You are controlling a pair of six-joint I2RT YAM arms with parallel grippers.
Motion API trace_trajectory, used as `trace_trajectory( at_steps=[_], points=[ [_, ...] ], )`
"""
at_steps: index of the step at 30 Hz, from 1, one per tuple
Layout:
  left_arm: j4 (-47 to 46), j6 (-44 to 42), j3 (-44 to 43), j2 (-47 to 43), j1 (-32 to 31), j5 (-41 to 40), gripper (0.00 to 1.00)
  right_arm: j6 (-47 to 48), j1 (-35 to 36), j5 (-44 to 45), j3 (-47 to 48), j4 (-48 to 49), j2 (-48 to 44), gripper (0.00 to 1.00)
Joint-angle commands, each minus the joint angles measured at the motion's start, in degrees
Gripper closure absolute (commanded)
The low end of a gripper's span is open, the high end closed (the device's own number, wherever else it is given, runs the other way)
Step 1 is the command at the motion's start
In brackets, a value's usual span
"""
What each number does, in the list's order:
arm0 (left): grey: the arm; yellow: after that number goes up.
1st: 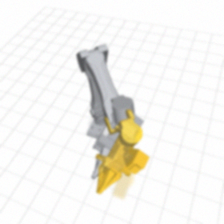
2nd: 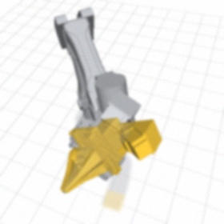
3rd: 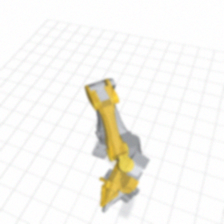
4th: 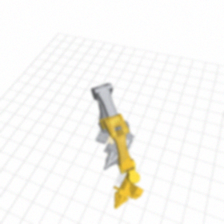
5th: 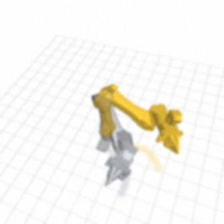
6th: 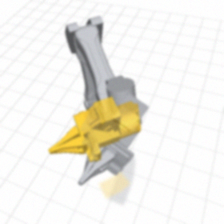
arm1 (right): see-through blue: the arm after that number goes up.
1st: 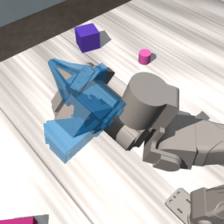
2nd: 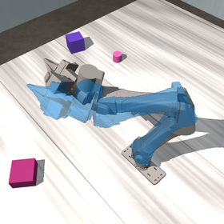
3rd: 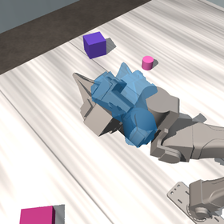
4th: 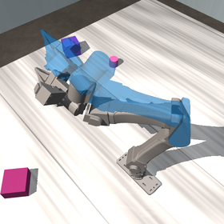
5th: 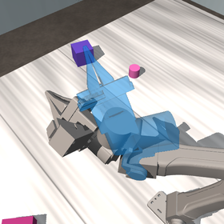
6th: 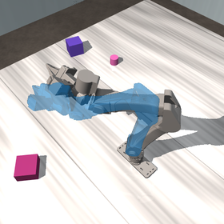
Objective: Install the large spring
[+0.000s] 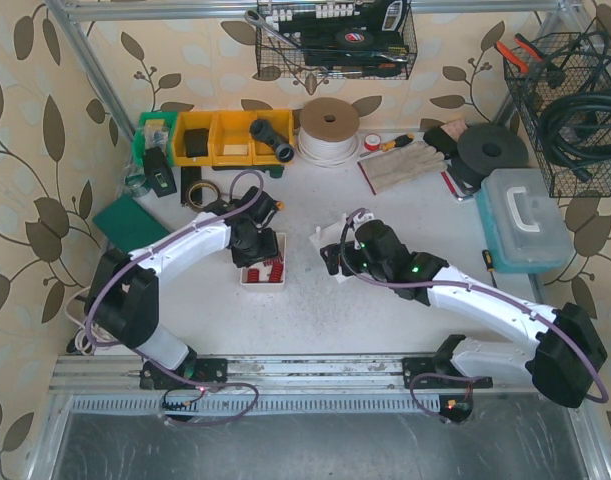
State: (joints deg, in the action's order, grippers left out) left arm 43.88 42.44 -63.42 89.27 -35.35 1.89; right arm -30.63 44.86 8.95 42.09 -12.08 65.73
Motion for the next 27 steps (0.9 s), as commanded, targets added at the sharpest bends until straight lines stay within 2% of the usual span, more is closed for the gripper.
trace_trajectory(
  at_steps=[1,9,17,23,27],
  points=[
    [-0.1,12.6,-2.7,1.6,-1.8,-3.5,0.36,-0.3,-0.6,-1.1,1.4,1.5,0.3,0.02],
    [2.9,15.4,-6.4,8.2,-2.0,-7.1,0.37,-0.6,-1.4,-2.1,1.1,2.3,0.8,0.02],
    [0.0,15.6,-6.5,12.5,-2.0,-5.7,0.37,-0.8,-2.2,-3.4,0.9,3.0,1.4,0.02],
    [-5.1,16.0,-4.3,12.8,-2.2,-5.0,0.30,-0.8,-2.4,-4.0,1.2,3.0,2.2,0.02],
    [-8.4,16.8,-2.7,12.7,-2.2,-3.9,0.30,-0.7,-2.4,-4.1,1.5,2.8,2.7,0.02]
  ],
)
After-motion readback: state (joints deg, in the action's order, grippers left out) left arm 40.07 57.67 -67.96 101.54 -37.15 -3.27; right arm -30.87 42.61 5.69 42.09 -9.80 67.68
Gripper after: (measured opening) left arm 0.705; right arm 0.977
